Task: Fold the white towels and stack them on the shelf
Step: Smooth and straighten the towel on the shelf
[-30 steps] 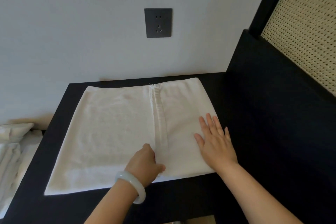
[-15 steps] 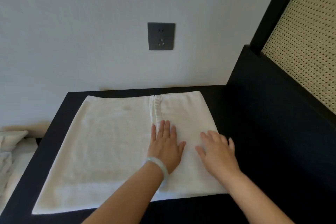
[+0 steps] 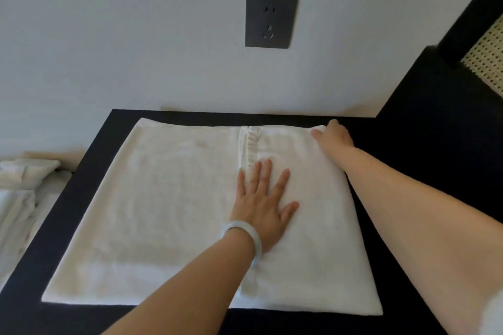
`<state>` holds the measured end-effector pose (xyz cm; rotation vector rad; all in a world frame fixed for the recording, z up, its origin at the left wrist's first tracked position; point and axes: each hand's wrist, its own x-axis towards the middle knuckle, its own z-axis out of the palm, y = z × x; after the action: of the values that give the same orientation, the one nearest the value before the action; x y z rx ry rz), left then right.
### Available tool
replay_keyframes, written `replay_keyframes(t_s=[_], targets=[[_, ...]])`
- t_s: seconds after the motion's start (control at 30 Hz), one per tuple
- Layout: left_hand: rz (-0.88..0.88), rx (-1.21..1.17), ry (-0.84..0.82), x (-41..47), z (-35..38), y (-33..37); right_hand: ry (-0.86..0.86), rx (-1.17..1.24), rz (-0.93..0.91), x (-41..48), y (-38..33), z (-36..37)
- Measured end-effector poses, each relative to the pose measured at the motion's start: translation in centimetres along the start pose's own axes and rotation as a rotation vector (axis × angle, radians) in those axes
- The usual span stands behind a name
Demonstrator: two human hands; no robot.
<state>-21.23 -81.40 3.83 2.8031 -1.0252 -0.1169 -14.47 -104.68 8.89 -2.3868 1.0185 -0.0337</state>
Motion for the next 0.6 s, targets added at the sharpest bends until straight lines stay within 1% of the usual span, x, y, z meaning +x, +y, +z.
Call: replay_keyframes(t_s=[0.07,0.13,0.23,0.33,0.37,0.4,0.43,0.5,0.53,0.57,0.6], targets=[[-0.009,0.000,0.005,0.0,0.1,0.0,0.097,-0.025,-0.034,0.7,0.5,0.9],[-0.012,0.007,0.002,0.1,0.1,0.0,0.183,-0.012,-0.028,0.9,0.9,1.4],[-0.009,0.012,-0.008,0.0,0.0,0.1,0.216,-0.048,-0.060,0.6,1.2,1.1],[-0.019,0.015,-0.005,0.1,0.1,0.0,0.329,-0.182,-0.245,-1.6,2.0,0.8],[-0.021,0.021,-0.009,0.1,0.1,0.0,0.341,-0.207,-0.322,-3.0,2.6,1.3],[-0.023,0.028,-0.013,0.2,0.1,0.0,0.303,-0.253,-0.388,-4.4,3.3,2.1],[-0.024,0.030,-0.018,0.3,0.1,0.0,0.220,-0.318,-0.414,-5.6,4.1,2.9],[-0.022,0.021,-0.035,0.2,-0.1,0.1,0.027,-0.411,-0.329,-6.6,4.8,3.6],[-0.018,0.019,-0.040,0.1,-0.2,0.1,-0.014,-0.413,-0.273,-6.8,4.4,3.4],[-0.014,0.017,-0.047,0.0,-0.3,0.1,-0.005,-0.398,-0.233,-7.3,3.8,3.1],[-0.014,0.013,-0.054,0.0,-0.4,0.1,0.044,-0.380,-0.229,-8.2,3.3,3.1]])
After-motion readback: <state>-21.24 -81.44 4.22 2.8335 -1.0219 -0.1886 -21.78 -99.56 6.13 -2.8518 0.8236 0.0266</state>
